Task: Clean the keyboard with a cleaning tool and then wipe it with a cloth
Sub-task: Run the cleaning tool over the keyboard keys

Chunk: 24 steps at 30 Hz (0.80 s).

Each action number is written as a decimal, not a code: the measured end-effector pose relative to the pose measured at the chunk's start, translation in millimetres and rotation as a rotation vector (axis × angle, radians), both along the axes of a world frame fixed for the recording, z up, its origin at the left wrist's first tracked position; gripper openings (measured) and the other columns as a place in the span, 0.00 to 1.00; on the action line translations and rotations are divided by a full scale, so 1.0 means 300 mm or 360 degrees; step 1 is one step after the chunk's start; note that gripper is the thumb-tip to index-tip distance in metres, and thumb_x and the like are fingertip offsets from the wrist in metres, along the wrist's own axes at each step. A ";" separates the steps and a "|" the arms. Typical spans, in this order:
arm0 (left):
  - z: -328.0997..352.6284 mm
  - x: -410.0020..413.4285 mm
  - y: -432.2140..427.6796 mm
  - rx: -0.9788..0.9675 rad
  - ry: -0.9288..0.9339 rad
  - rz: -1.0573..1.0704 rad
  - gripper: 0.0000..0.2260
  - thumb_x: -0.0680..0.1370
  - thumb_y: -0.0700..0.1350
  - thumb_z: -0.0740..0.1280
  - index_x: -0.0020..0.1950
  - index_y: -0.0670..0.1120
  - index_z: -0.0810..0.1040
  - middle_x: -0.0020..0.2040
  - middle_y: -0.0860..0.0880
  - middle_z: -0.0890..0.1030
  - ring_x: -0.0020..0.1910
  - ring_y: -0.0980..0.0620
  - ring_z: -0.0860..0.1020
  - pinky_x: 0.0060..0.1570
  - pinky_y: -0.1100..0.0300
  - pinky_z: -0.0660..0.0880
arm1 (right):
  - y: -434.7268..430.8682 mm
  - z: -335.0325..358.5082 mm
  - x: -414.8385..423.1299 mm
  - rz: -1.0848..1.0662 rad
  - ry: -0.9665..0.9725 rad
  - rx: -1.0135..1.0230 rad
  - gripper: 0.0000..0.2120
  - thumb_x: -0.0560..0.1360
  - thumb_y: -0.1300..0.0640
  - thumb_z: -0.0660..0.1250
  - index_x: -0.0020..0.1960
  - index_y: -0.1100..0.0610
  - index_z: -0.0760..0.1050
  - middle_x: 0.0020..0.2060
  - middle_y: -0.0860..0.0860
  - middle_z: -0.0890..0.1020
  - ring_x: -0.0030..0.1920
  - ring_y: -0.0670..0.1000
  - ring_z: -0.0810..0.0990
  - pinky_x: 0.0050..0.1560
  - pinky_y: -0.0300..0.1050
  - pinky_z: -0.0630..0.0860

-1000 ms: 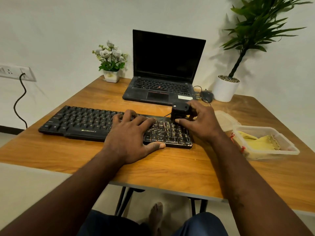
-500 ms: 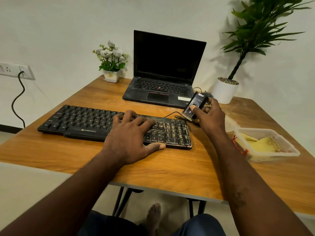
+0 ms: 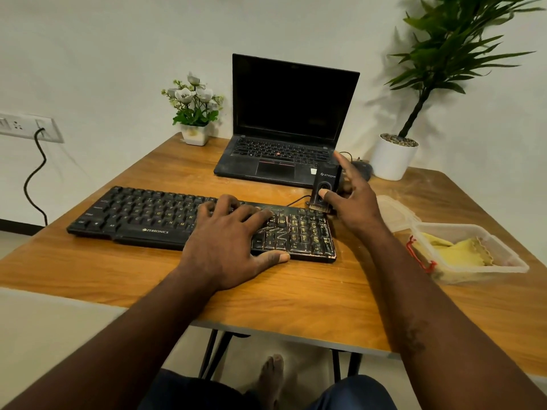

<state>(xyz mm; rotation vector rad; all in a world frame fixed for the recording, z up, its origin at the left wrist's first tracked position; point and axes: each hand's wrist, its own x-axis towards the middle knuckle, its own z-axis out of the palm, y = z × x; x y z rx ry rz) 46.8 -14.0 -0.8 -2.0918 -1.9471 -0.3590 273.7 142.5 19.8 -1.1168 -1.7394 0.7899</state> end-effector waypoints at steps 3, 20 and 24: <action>0.001 -0.001 0.002 0.0002 -0.0005 -0.0001 0.42 0.72 0.83 0.44 0.78 0.61 0.64 0.73 0.56 0.73 0.72 0.49 0.62 0.69 0.44 0.60 | 0.008 0.005 0.022 0.0022 0.0042 -0.0017 0.44 0.77 0.67 0.72 0.78 0.30 0.60 0.64 0.55 0.79 0.54 0.51 0.85 0.48 0.47 0.85; 0.003 -0.001 0.005 -0.0024 0.0004 0.0014 0.44 0.71 0.83 0.42 0.79 0.61 0.64 0.74 0.57 0.71 0.72 0.50 0.62 0.68 0.44 0.61 | 0.020 0.059 -0.097 0.0421 -0.0262 0.0038 0.41 0.78 0.62 0.72 0.77 0.28 0.60 0.71 0.58 0.73 0.65 0.57 0.79 0.55 0.56 0.84; 0.000 -0.004 0.007 -0.0021 -0.0024 0.0008 0.43 0.71 0.83 0.43 0.78 0.62 0.64 0.73 0.57 0.72 0.71 0.49 0.62 0.69 0.43 0.62 | 0.043 0.056 0.007 0.0321 -0.0235 -0.0076 0.41 0.78 0.65 0.72 0.76 0.29 0.62 0.61 0.56 0.81 0.58 0.55 0.84 0.51 0.54 0.86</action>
